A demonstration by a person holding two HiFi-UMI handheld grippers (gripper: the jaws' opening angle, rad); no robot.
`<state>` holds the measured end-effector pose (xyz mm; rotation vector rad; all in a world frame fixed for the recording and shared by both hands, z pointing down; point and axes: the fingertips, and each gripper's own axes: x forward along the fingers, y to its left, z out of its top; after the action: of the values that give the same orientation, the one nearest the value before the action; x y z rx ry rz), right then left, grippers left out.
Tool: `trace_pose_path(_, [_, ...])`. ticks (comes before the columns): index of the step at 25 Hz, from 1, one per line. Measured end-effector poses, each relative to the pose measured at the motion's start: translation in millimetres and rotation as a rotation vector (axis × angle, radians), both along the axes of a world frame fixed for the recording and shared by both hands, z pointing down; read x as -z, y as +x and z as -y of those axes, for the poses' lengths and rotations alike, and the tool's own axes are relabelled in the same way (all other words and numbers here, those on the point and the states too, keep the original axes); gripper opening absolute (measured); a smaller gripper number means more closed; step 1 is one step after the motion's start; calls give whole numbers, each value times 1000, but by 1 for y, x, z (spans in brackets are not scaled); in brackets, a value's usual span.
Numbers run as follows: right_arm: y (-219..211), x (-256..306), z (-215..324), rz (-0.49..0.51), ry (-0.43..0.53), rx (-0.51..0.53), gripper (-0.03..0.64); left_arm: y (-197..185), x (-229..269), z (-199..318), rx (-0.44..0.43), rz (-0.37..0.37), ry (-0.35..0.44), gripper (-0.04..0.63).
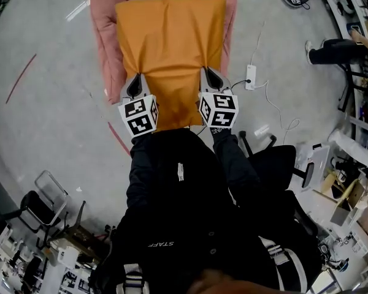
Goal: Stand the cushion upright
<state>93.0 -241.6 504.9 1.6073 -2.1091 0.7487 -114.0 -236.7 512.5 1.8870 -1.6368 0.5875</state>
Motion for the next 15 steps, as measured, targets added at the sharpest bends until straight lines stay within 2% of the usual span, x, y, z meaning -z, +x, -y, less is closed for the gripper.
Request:
trace_pose_path(7, [-6,6,82,-15,51,-15,21,-6,11,83,-1,3,59,3])
trace_pose_path(15, [-23,37,184,-51,179,-34,21,-23,47,187,-1,-4,197,3])
